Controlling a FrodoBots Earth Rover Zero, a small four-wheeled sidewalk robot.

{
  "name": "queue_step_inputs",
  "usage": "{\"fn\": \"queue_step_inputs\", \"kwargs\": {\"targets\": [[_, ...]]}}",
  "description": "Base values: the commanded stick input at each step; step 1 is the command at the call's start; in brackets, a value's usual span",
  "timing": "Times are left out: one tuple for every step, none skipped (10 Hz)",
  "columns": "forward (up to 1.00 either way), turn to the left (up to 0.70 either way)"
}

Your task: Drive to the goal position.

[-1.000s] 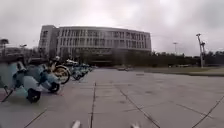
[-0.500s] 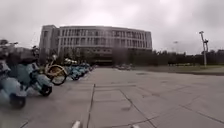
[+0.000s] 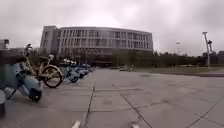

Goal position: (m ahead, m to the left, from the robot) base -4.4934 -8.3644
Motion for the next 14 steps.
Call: {"fn": "queue_step_inputs", "kwargs": {"targets": [[0.7,0.0],[0.7,0.0],[0.7,0.0],[0.7,0.0],[0.7,0.0],[0.7,0.0],[0.7,0.0],[0.7,0.0],[0.7,0.0],[0.7,0.0],[0.7,0.0],[0.7,0.0],[0.7,0.0],[0.7,0.0]]}}
